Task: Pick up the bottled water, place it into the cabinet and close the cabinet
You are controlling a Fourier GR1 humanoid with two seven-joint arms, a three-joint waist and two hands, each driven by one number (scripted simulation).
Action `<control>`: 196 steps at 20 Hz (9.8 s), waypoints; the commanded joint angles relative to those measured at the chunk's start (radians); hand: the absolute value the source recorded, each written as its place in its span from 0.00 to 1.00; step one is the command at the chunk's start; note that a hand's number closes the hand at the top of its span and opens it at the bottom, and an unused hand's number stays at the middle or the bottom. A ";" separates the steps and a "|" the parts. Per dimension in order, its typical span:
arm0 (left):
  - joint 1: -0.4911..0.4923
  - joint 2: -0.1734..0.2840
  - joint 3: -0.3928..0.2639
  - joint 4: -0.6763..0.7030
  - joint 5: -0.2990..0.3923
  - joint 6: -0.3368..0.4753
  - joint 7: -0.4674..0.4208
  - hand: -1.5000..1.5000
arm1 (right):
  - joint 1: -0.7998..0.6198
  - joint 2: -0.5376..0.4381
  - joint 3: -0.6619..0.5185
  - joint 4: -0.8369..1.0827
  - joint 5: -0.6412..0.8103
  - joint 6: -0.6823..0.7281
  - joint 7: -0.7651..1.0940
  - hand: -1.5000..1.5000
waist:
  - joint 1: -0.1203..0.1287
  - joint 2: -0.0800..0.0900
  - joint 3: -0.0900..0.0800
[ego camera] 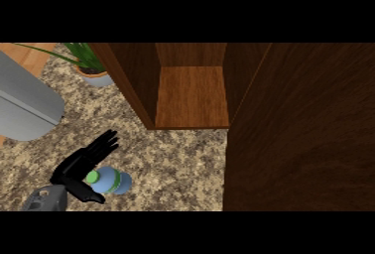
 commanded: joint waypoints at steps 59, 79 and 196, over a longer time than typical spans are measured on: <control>-0.037 -0.135 0.140 0.135 0.416 0.224 -0.174 1.00 | 0.032 0.006 0.046 0.030 0.027 -0.011 -0.037 0.00 | 0.012 -0.006 0.002; 0.188 -0.249 -0.144 -0.547 0.530 0.486 0.176 1.00 | -0.018 0.027 0.113 0.032 0.060 -0.060 -0.011 0.00 | 0.017 -0.006 0.002; -0.225 -0.219 -0.504 -0.462 0.497 1.052 -0.050 0.00 | 0.044 -0.008 0.169 0.011 0.061 -0.118 -0.018 0.00 | 0.082 -0.031 0.002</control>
